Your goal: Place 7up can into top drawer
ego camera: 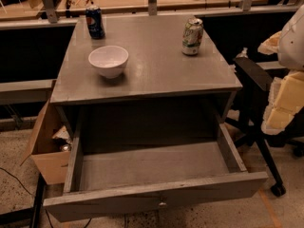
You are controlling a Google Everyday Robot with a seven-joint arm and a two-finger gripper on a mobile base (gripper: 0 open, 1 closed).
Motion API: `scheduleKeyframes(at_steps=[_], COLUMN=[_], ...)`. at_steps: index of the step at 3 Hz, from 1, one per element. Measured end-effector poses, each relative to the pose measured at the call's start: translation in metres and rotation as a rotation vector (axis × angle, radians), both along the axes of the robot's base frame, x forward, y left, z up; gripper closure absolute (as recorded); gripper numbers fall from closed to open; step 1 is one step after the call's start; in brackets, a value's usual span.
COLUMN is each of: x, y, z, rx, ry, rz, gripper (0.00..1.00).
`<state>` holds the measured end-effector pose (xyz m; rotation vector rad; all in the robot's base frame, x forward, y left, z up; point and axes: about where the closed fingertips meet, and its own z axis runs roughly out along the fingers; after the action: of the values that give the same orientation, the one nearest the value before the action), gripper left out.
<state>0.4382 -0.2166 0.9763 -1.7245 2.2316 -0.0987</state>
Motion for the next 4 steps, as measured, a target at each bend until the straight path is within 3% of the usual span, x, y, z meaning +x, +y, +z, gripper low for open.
scheduleKeyframes(at_steps=[2, 3, 4], x=[0.014, 0.044, 0.087], y=[0.002, -0.012, -0.011], z=[0.004, 0.002, -0.007], rx=[0.04, 0.178, 0.4], ry=[-0.038, -0.107, -0.199], rz=[-0.046, -0.122, -0.153], gripper=[0.0, 0.0, 0.0])
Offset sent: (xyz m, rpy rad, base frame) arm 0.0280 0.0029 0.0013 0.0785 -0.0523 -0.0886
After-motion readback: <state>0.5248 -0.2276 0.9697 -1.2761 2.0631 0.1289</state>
